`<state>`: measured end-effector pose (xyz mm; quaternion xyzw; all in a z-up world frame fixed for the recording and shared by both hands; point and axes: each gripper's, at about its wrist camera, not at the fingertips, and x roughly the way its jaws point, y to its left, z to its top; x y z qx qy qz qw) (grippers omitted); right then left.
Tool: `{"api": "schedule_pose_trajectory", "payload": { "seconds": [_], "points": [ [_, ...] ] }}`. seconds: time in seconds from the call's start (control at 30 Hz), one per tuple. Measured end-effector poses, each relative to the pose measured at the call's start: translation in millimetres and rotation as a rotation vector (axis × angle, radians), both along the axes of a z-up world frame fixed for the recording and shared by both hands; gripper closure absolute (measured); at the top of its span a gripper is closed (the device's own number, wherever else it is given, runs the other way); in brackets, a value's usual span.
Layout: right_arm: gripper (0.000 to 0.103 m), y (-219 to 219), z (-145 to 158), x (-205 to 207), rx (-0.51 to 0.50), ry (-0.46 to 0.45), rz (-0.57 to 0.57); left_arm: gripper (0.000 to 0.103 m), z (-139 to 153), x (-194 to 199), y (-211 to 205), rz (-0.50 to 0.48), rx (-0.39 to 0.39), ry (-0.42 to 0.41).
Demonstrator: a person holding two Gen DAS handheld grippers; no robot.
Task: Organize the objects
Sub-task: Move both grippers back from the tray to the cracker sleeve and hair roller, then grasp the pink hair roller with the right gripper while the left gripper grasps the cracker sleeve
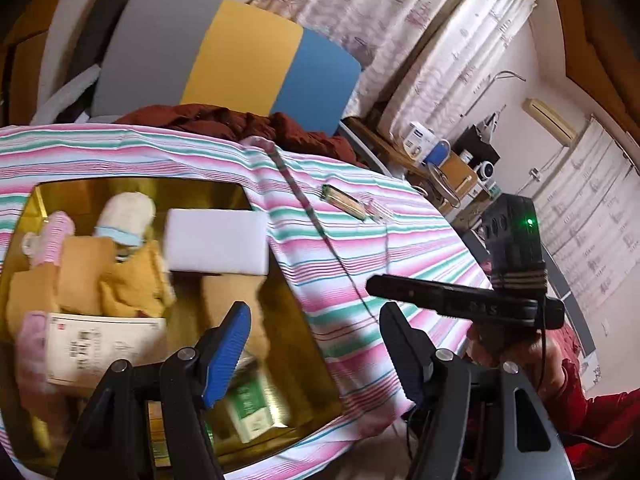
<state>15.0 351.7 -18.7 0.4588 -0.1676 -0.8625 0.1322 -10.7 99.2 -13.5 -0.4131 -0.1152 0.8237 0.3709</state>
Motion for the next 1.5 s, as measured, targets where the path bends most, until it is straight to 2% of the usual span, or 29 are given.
{"api": "schedule_pose_trajectory", "payload": {
  "seconds": [0.13,0.37,0.63,0.83,1.0,1.13,1.23,1.4,1.5],
  "points": [
    [0.054,16,0,-1,0.022,-0.001,-0.038,0.035,-1,2,19,-0.023,0.001,-0.012],
    [0.052,52,1,-7,0.124,-0.009,-0.124,0.035,1,3,62,-0.083,-0.026,-0.007],
    [0.048,91,-4,-16,0.154,-0.034,-0.195,0.035,-2,-1,102,-0.127,-0.071,-0.022],
    [0.046,116,-13,-27,0.200,-0.058,-0.227,0.033,-14,-13,130,-0.100,-0.121,-0.071],
    [0.042,158,-26,-36,0.205,-0.095,-0.302,0.031,-30,-32,154,-0.060,-0.159,-0.142],
    [0.040,199,-37,-47,0.219,-0.125,-0.385,0.031,-38,-43,173,-0.046,-0.209,-0.149],
    [0.035,225,-39,-60,0.240,-0.105,-0.433,0.031,-44,-52,186,-0.036,-0.231,-0.158],
    [0.031,265,-41,-97,0.220,-0.033,-0.494,0.031,-51,-63,203,-0.034,-0.265,-0.167],
    [0.020,278,-45,-119,0.205,-0.005,-0.519,0.031,-52,-70,212,-0.033,-0.296,-0.156]
  ]
}}
